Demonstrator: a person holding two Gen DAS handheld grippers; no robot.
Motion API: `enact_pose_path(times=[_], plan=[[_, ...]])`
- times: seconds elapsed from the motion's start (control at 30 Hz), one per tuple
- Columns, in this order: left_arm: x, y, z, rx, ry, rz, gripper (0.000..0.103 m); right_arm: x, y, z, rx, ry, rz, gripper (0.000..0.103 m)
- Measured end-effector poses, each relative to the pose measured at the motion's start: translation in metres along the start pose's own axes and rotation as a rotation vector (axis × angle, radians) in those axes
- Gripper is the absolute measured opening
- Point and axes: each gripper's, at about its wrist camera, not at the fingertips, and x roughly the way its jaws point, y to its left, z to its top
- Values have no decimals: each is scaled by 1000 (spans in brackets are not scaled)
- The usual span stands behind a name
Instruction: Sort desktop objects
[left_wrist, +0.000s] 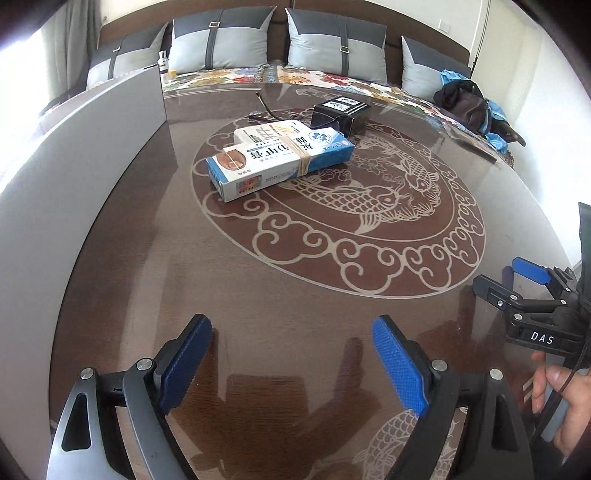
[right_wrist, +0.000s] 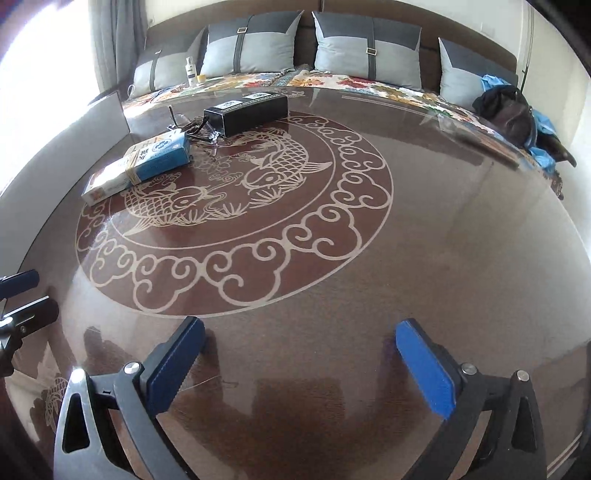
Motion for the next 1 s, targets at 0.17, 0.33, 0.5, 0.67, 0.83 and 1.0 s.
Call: enact_pose_path(times=[0.17, 0.33, 0.5, 0.67, 0.83, 1.0], plan=[[3, -3, 0, 13, -15, 22, 89, 0, 1, 0, 3, 2, 4, 103], [6, -13, -6, 89, -35, 65, 96, 0, 0, 0, 3, 2, 5, 103], [7, -11, -7, 72, -40, 68, 103, 0, 0, 0, 3, 3, 5, 103], [7, -10, -6, 71, -42, 70, 103, -1, 1, 0, 1, 3, 3, 103], [7, -10, -6, 71, -42, 70, 103, -1, 2, 0, 1, 3, 3, 103], [7, -11, -7, 72, -42, 70, 103, -2, 1, 0, 1, 2, 0, 103]])
